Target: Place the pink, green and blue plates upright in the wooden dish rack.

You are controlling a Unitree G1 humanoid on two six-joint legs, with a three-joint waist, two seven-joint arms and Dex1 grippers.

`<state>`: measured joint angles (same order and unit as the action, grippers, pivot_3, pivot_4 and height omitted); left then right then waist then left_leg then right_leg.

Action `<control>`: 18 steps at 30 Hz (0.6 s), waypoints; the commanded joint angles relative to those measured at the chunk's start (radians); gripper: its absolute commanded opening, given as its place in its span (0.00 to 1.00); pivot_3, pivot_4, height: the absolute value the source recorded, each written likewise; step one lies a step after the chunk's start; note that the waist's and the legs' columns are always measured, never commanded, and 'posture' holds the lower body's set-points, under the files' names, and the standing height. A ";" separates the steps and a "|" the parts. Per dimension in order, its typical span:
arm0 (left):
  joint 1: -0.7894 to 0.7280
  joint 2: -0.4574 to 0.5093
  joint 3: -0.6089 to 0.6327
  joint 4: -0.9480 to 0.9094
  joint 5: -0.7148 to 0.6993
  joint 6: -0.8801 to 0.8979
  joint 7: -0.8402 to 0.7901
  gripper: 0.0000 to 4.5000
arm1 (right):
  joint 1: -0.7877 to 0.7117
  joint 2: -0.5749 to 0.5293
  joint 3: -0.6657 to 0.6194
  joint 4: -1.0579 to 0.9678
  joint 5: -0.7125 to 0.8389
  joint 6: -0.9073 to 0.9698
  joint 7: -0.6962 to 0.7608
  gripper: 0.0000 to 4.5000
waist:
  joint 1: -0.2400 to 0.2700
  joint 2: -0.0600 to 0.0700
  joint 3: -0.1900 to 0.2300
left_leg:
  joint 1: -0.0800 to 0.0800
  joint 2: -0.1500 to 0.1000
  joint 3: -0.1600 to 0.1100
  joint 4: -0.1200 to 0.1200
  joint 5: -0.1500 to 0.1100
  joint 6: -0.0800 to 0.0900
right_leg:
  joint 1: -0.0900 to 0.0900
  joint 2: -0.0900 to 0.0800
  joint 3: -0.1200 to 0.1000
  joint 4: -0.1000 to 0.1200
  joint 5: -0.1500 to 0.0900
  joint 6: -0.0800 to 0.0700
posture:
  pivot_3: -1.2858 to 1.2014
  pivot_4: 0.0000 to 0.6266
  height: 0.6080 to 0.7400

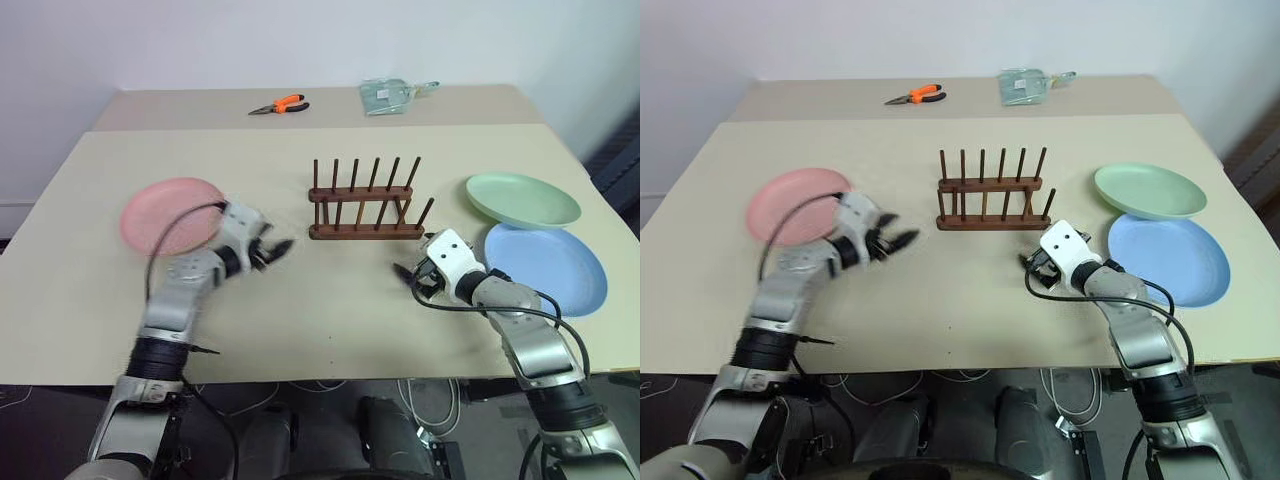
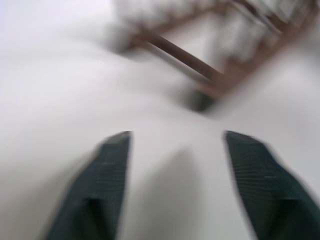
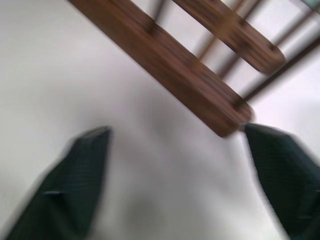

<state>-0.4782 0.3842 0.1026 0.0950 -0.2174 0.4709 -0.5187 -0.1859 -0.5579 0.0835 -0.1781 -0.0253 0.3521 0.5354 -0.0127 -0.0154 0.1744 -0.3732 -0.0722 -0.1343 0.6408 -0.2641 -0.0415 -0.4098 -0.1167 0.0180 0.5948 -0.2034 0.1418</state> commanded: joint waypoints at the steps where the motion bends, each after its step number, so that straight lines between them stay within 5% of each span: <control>1: -0.094 0.050 0.219 -0.009 0.013 0.050 0.257 0.99 | 0.004 -0.013 0.020 -0.072 -0.001 -0.033 0.033 1.00 | 0.000 -0.001 0.000 | 0.000 0.000 0.000 0.000 0.000 0.000 | 0.000 0.000 0.000 0.000 0.000 0.000 | 0.52 0.24 1.00; 8: -0.150 -0.009 0.547 -0.030 -0.030 0.301 0.671 0.99 | -0.059 0.011 0.062 -0.018 -0.009 -0.068 0.055 1.00 | 0.000 -0.001 0.000 | 0.001 -0.001 0.000 0.000 0.000 0.000 | 0.001 0.000 0.000 0.000 0.000 0.000 | 0.52 0.24 1.00; 15: -0.169 -0.165 0.816 -0.081 -0.286 0.529 0.782 0.99 | -0.079 0.010 0.062 -0.008 -0.007 -0.087 0.068 1.00 | 0.004 -0.010 0.002 | 0.000 -0.001 -0.002 0.001 0.000 -0.002 | 0.001 0.000 -0.002 0.000 0.001 -0.001 | 0.52 0.24 1.00; 18: -0.181 -0.187 0.838 -0.053 -0.357 0.548 0.776 0.78 | -0.073 0.010 0.061 -0.016 -0.012 -0.092 0.065 1.00 | 0.003 -0.010 0.002 | 0.000 -0.001 -0.002 0.001 0.001 -0.002 | 0.001 0.000 -0.002 0.000 0.001 -0.001 | 0.52 0.24 1.00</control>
<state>-0.6364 0.1978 0.9317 0.0566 -0.5210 1.0077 0.2624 -0.2536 -0.5497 0.1539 -0.1712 -0.0353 0.2799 0.6019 -0.0093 -0.0253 0.1765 -0.3732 -0.0732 -0.1360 0.6413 -0.2635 -0.0435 -0.4088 -0.1171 0.0162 0.5950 -0.2026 0.1408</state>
